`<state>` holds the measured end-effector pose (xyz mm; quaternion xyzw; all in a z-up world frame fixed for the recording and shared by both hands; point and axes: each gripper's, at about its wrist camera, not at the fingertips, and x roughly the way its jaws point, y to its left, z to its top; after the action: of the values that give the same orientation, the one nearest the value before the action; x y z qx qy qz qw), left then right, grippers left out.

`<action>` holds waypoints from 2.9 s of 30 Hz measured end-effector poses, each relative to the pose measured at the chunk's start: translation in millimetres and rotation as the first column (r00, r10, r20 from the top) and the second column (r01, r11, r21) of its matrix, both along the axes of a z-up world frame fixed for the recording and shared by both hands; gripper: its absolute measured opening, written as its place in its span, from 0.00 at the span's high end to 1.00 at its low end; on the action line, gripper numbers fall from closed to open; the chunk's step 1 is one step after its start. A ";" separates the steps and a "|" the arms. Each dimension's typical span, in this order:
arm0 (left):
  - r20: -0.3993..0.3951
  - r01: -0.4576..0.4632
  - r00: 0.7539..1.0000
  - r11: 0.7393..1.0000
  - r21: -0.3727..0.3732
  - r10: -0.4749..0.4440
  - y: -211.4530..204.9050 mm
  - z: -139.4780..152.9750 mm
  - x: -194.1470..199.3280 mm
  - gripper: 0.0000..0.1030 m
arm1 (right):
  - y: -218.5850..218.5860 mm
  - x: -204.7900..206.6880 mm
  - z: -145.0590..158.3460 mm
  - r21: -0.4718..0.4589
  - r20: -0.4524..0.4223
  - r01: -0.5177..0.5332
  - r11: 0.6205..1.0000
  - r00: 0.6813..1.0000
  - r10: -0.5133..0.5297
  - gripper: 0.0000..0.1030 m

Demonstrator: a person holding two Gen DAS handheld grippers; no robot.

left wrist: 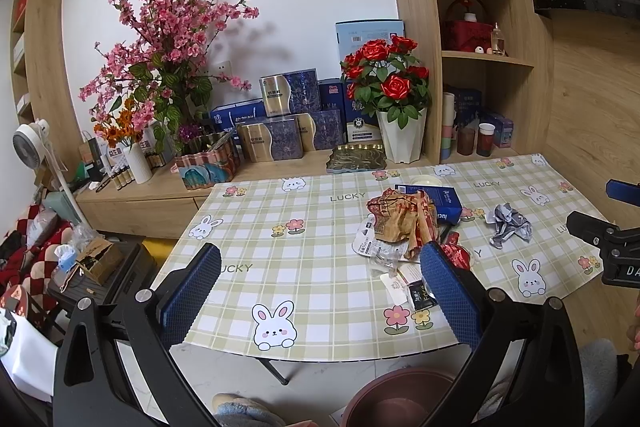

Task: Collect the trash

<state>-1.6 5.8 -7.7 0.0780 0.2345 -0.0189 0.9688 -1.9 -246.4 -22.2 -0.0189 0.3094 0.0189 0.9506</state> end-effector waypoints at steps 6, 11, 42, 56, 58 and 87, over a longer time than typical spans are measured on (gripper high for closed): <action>-0.001 0.000 1.000 1.000 0.000 0.000 0.2 0.1 0.1 0.05 | 0.0 0.2 -0.1 0.000 0.000 0.000 1.000 1.000 0.000 0.05; -0.002 0.000 1.000 1.000 -0.001 0.000 0.3 -0.1 0.2 0.05 | 0.0 0.4 0.0 0.000 0.000 0.000 1.000 1.000 0.000 0.05; -0.046 -0.014 0.999 1.000 -0.021 0.013 1.6 -38.2 15.8 0.05 | -15.4 12.6 -30.7 0.021 -0.029 0.036 0.999 0.999 -0.035 0.05; -0.175 0.051 0.983 0.998 -0.036 -0.057 -7.2 -85.3 77.9 0.05 | -43.4 47.6 -89.3 0.063 -0.083 0.074 0.995 0.994 -0.068 0.05; -0.195 0.058 0.979 0.997 -0.044 -0.065 -11.5 -87.4 89.9 0.05 | -48.2 54.0 -94.8 0.061 -0.096 0.085 0.994 0.992 -0.079 0.05; -0.420 0.185 0.887 0.981 -0.061 -0.193 -143.5 -163.9 297.0 0.05 | -119.1 150.4 -168.6 0.074 -0.187 0.185 0.980 0.968 -0.168 0.05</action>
<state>295.4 -137.7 -171.7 0.0854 0.4303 -0.1319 0.8889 148.5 -365.5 -190.8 0.0536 0.3932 -0.0503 0.9165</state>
